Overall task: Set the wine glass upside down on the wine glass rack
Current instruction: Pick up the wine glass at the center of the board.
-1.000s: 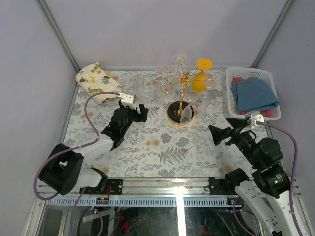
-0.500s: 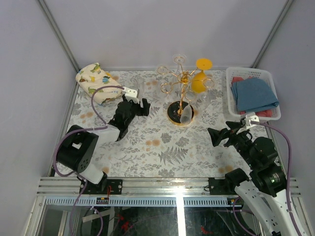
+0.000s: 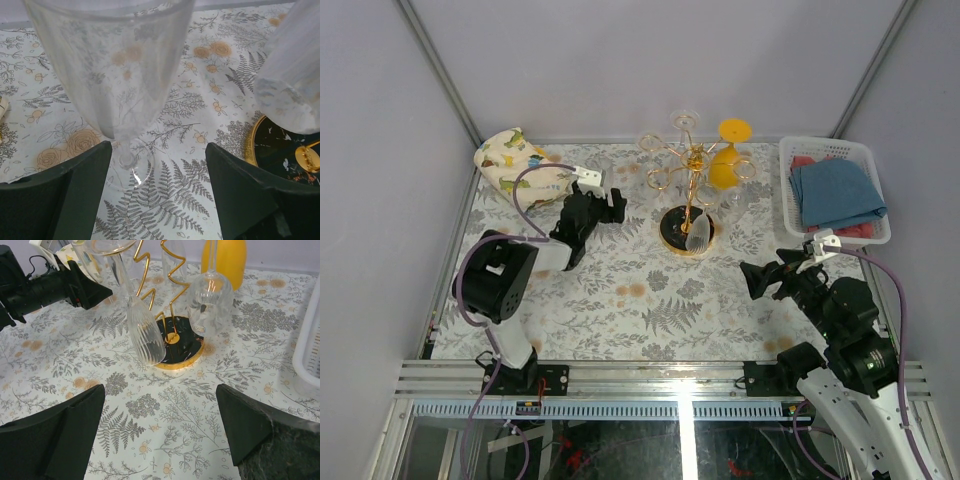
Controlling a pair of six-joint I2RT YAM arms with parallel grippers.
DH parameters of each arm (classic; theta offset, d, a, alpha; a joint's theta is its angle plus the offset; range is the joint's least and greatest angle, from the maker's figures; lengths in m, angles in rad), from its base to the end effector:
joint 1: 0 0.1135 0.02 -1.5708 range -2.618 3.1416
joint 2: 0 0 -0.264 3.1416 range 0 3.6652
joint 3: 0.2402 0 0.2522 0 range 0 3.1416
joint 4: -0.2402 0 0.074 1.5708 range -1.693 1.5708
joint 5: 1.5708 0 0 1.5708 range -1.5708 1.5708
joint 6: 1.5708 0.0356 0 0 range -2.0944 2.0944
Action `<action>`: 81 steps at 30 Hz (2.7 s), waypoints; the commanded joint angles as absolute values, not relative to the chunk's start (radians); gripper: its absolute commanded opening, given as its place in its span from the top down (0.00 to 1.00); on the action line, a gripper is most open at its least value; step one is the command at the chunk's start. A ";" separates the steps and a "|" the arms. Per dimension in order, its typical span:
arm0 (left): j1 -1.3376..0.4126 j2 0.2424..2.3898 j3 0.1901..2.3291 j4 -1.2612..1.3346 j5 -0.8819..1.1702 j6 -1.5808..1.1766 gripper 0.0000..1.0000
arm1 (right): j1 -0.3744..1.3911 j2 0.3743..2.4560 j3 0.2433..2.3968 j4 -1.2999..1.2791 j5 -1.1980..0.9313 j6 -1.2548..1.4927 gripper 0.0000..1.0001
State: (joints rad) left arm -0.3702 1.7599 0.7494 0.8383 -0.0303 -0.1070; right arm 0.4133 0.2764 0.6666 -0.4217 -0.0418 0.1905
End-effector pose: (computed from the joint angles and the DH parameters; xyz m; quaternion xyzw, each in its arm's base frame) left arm 0.3347 -0.1287 0.1784 0.0907 0.7599 -0.1408 0.6281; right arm 0.0720 0.0332 0.3308 -0.0943 0.7119 0.2212 0.6598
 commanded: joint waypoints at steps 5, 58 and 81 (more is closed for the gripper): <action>-0.342 1.847 0.860 0.934 -0.001 -0.076 0.26 | 0.416 0.276 0.660 -0.377 -0.030 0.179 0.01; -0.318 1.381 0.548 0.902 0.144 -0.160 0.84 | 0.416 0.302 0.654 -0.369 -0.027 0.182 0.01; -0.311 0.738 0.519 0.394 0.172 -0.457 1.00 | 0.416 0.330 0.689 -0.346 -0.184 0.211 0.01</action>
State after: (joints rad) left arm -0.3180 0.7803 0.4553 0.4866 0.1345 -0.3882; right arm 0.4133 0.3386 0.6571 -0.4091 -0.1295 0.1890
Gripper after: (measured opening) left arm 0.273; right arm 0.994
